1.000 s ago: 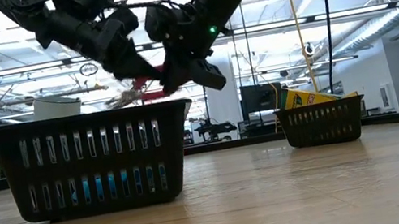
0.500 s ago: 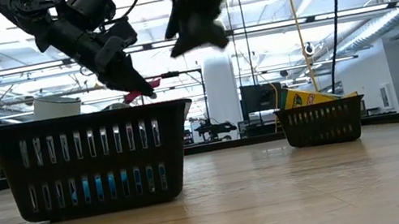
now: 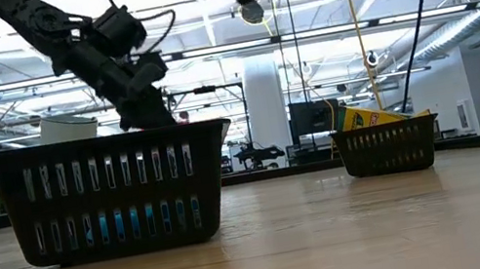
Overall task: Pick & Place School Supplies
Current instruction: Put the pink puncher into the top left black basket
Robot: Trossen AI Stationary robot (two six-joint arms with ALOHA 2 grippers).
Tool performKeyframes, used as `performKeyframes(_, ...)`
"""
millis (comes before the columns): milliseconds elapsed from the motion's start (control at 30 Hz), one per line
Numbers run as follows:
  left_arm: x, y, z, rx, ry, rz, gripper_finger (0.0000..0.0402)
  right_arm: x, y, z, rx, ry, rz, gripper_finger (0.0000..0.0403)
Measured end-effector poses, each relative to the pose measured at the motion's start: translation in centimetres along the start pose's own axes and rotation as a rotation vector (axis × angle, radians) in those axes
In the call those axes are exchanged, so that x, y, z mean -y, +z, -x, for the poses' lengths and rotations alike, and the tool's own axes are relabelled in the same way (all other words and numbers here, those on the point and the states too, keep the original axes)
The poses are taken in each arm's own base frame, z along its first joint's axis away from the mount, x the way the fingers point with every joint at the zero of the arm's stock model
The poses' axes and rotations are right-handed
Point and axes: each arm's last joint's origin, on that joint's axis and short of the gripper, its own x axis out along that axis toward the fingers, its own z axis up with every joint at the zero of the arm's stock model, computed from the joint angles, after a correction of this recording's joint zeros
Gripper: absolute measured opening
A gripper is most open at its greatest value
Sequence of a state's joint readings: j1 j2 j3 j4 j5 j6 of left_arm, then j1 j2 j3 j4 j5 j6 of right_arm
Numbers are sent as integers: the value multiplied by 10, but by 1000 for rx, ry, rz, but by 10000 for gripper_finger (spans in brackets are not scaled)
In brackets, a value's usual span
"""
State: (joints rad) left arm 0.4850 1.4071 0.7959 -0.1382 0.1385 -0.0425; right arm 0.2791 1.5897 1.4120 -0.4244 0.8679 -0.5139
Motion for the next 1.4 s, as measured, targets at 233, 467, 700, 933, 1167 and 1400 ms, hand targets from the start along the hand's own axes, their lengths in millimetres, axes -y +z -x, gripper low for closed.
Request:
performKeyframes(233, -5, -5, -18, -28, -18, 61, 81, -8, -8, 19, -46, 63, -62, 224)
performKeyframes(467, -17, -6, -21, -38, -27, 126, 81, -16, -12, 27, -76, 90, -84, 224)
performKeyframes(700, -20, -3, -11, -7, -11, 144, 81, -18, -11, 30, -65, 93, -91, 224)
performKeyframes(933, -8, 25, 28, 250, -58, 116, 81, -18, -11, 30, -70, 95, -86, 224)
performKeyframes(1167, -5, 32, 38, 399, -88, 198, 81, -19, -12, 30, -79, 100, -102, 224)
performKeyframes(1400, -11, -14, 25, 569, -155, 409, 81, -26, -14, 39, -93, 122, -99, 224)
